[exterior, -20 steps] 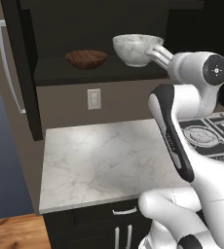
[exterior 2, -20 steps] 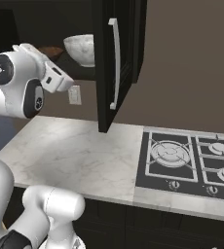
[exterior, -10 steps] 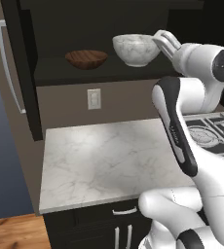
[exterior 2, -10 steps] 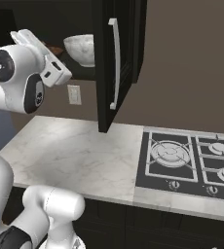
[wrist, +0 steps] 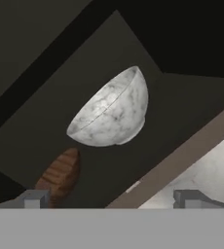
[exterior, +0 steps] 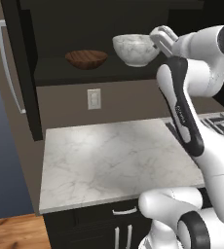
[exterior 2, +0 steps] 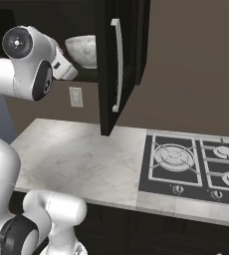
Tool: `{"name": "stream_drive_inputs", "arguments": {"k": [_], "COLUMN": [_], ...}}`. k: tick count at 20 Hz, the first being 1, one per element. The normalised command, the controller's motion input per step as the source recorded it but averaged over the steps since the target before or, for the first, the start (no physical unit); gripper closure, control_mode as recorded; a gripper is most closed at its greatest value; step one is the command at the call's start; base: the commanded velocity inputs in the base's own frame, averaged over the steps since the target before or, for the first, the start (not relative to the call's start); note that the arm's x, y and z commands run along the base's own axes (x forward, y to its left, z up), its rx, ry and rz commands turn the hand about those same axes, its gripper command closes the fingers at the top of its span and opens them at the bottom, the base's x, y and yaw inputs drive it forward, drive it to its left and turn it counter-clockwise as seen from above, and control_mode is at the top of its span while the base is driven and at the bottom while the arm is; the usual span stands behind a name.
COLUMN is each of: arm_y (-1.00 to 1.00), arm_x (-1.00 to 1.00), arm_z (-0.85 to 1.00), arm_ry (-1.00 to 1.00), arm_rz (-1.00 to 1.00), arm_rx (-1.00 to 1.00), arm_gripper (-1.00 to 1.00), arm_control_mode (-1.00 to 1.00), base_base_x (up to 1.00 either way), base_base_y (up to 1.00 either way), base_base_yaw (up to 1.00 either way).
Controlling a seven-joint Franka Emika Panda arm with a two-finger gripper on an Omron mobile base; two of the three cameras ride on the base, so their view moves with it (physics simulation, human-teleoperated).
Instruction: Take the smaller bowl and place it next to the appetizer plate on the dining counter , and place the larger bowl next to the plate with cooked food.
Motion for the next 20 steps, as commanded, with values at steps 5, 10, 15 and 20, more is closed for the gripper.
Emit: {"name": "stream_drive_inputs", "arguments": {"k": [5, 10, 15, 20], "arm_y": [0.0, 0.0, 0.0, 0.0], "arm_x": [0.37, 0.49, 0.5, 0.48], "arm_z": [-0.03, 0.0, 0.0, -0.01], "arm_ry": [-0.05, 0.24, 0.15, 0.03], "arm_rz": [0.0, 0.0, 0.0, 0.0], "arm_rx": [-0.02, 0.0, 0.0, 0.0], "arm_gripper": [-1.0, -1.0, -1.0, -1.0], "arm_control_mode": [-1.0, -1.0, -1.0, -1.0], "base_base_x": [0.0, 0.0, 0.0, 0.0], "base_base_y": [0.0, 0.0, 0.0, 0.0], "base_base_yaw": [0.0, 0.0, 0.0, 0.0]}}
